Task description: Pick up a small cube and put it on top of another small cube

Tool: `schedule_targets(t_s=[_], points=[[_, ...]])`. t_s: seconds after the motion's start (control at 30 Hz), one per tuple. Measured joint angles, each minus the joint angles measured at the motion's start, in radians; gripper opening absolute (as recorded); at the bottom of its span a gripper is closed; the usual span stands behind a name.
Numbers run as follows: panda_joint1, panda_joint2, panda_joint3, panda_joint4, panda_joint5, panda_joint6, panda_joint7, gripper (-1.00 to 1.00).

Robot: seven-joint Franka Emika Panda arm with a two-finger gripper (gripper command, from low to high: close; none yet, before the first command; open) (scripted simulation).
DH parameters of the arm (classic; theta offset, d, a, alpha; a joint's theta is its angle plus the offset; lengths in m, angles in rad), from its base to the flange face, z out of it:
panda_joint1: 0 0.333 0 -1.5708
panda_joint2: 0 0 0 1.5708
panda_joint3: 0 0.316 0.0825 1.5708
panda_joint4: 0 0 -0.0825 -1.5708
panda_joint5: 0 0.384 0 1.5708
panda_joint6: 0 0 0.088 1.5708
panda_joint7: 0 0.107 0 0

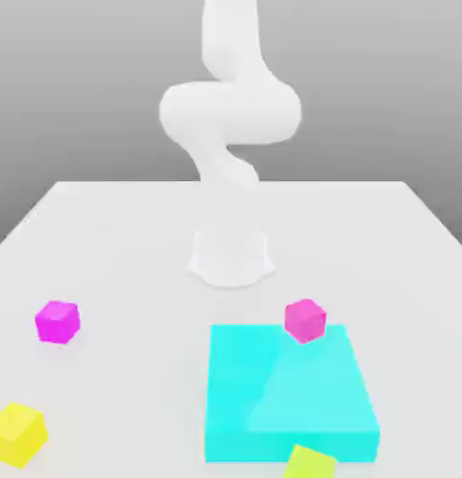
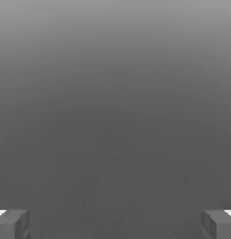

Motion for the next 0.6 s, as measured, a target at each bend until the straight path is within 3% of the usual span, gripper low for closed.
schedule_targets(t_s=[0.6], points=[[-0.032,0.659,-0.266,0.005,0.209,0.174,-0.251,0.00]])
